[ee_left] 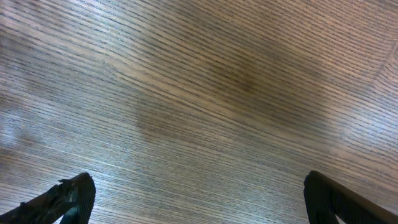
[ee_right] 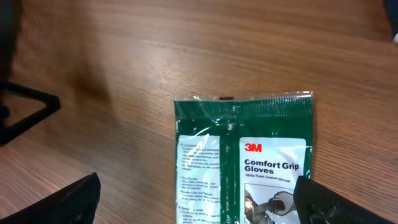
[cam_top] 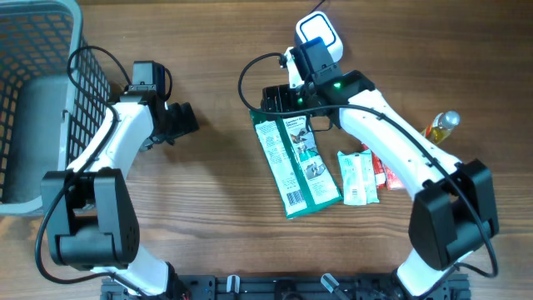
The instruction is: Scan the item barcode
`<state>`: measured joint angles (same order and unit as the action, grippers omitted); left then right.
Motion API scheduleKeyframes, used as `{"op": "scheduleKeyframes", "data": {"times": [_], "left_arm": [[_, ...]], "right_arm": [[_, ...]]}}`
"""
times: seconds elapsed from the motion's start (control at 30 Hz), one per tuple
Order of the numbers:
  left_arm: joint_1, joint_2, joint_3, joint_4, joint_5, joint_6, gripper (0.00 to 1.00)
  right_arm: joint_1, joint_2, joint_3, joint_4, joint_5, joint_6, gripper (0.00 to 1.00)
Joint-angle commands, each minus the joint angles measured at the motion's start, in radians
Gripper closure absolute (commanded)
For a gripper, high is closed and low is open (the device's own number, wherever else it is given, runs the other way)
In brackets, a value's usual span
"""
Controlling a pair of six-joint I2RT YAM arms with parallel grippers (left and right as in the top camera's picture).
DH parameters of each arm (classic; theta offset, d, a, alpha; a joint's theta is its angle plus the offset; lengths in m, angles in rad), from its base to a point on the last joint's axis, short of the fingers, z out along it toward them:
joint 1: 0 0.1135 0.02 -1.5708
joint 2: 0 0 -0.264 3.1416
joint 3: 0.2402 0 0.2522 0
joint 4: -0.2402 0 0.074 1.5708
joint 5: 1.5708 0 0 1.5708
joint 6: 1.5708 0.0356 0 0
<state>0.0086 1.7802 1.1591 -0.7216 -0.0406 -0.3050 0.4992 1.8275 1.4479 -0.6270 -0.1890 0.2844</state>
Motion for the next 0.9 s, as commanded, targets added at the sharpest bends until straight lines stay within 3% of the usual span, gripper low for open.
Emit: {"op": "scheduleKeyframes", "data": {"times": [0.0, 0.4, 0.57, 0.87], "left_arm": [[0.008, -0.014, 0.013, 0.0, -0.013, -0.017, 0.0], [0.008, -0.014, 0.013, 0.0, -0.013, -0.017, 0.0], [0.008, -0.014, 0.013, 0.0, -0.013, -0.017, 0.0], [0.008, -0.014, 0.013, 0.0, -0.013, -0.017, 0.0]], "right_arm": [[-0.003, -0.165, 0.016, 0.006, 0.013, 0.006, 0.0], [-0.003, -0.822, 0.016, -0.042, 0.018, 0.003, 0.0], [-0.011, -1.045, -0.001, -0.098, 0.116, 0.004, 0.0], [-0.179, -1.456, -0.167, -0.203, 0.1, 0.107, 0.0]]}}
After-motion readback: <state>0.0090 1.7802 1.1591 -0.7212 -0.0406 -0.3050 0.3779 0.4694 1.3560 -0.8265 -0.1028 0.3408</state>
